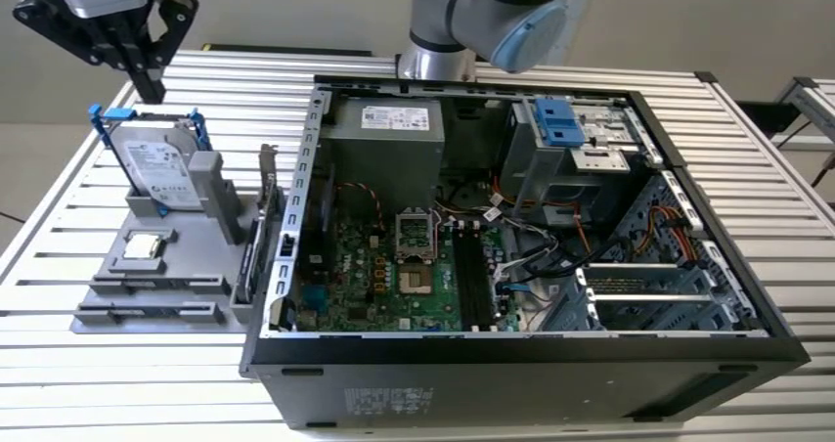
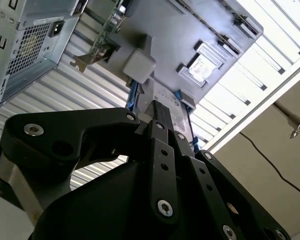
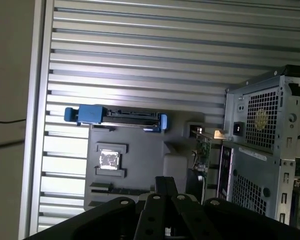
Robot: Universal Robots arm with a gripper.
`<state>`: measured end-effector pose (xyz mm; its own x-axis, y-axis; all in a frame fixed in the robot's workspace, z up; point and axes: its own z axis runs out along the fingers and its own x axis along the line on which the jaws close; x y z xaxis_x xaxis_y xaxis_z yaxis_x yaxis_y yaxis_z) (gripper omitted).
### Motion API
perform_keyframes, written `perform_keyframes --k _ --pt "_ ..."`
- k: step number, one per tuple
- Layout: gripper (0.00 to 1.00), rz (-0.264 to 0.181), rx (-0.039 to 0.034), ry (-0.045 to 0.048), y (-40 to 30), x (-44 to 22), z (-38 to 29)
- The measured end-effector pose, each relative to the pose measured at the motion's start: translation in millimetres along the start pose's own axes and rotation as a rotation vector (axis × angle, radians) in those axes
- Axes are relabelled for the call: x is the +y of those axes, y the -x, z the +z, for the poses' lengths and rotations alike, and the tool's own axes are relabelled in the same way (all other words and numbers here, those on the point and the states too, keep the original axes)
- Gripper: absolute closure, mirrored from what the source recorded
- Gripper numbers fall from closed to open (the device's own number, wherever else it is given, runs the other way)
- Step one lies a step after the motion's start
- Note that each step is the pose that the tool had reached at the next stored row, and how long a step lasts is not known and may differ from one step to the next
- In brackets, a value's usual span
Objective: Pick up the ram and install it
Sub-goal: 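Reach for the ram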
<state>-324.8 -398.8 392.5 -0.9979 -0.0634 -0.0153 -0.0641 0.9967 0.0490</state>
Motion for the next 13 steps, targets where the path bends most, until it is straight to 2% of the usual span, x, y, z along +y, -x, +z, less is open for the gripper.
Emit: perform_keyframes --k 13 --pt "1.00 0.000 0.0015 0.0001 -14.3 0.9 -0.2"
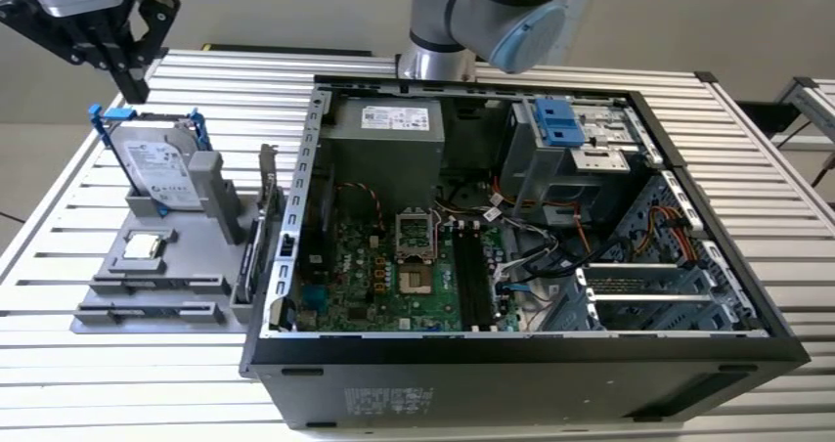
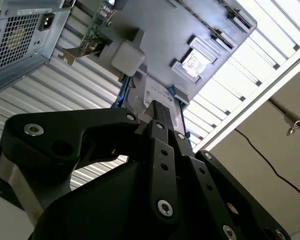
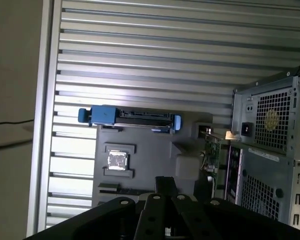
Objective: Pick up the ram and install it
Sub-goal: 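Reach for the ram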
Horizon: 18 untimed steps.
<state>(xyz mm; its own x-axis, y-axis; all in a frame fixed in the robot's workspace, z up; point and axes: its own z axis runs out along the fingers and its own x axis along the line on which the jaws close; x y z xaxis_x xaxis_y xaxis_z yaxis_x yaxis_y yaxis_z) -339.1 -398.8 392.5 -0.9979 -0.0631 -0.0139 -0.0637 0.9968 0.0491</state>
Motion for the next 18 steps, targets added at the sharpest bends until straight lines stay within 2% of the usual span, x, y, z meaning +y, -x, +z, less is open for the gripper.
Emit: perform_keyframes --k 18 --pt "1.00 0.000 0.0016 0.0001 -15.8 1.0 -0.2"
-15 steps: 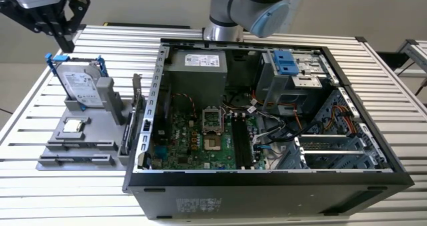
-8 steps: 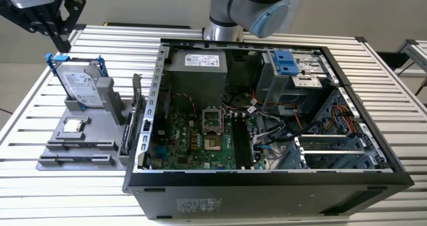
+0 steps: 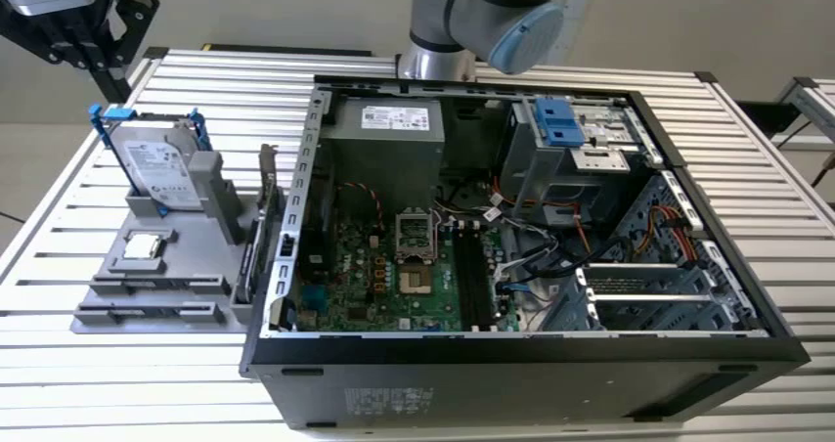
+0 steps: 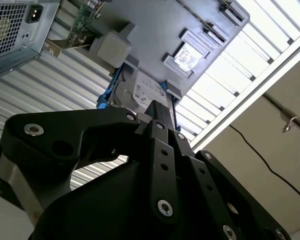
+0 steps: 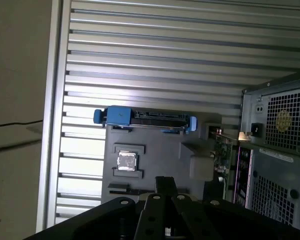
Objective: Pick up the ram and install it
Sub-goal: 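Reach for the ram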
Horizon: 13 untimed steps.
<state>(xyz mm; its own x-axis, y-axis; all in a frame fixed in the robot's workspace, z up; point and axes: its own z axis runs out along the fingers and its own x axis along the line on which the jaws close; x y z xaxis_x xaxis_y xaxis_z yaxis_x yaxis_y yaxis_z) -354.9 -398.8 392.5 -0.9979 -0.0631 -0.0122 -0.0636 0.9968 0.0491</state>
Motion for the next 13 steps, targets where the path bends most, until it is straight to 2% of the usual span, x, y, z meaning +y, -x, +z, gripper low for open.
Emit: perform_keyframes --k 6,13 --pt "1.00 0.000 0.0001 0.0000 -0.3 -0.2 0.0" --pt "1.00 0.001 0.0001 0.0000 -0.5 -4.9 -0.3"
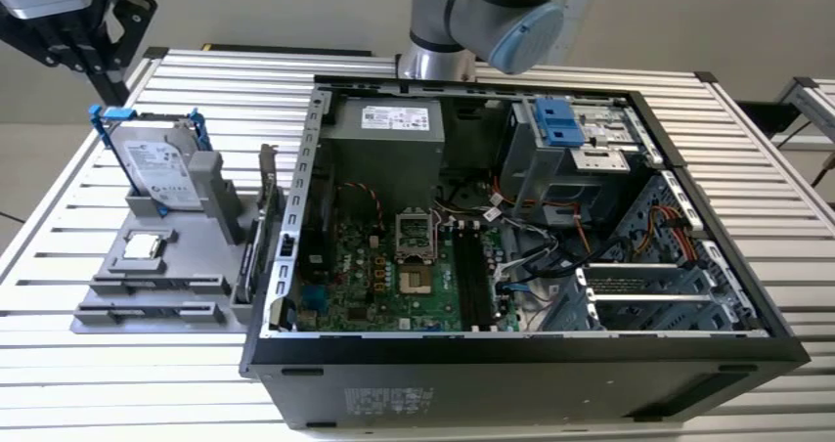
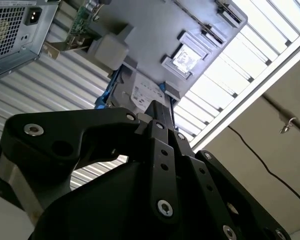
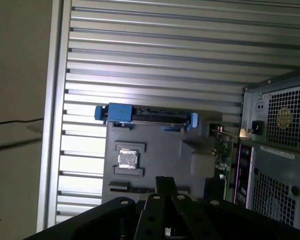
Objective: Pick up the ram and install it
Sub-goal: 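Reach for the ram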
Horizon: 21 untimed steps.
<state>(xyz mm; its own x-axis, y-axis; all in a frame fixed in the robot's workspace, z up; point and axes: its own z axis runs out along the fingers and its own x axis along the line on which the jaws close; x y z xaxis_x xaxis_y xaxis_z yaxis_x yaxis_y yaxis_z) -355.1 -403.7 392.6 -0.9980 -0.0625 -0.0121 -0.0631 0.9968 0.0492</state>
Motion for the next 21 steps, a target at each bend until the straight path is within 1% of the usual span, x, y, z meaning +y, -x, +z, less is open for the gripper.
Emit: perform_keyframes --k 21 --pt "1.00 0.006 0.0038 0.0002 -2.0 -17.8 -0.9"
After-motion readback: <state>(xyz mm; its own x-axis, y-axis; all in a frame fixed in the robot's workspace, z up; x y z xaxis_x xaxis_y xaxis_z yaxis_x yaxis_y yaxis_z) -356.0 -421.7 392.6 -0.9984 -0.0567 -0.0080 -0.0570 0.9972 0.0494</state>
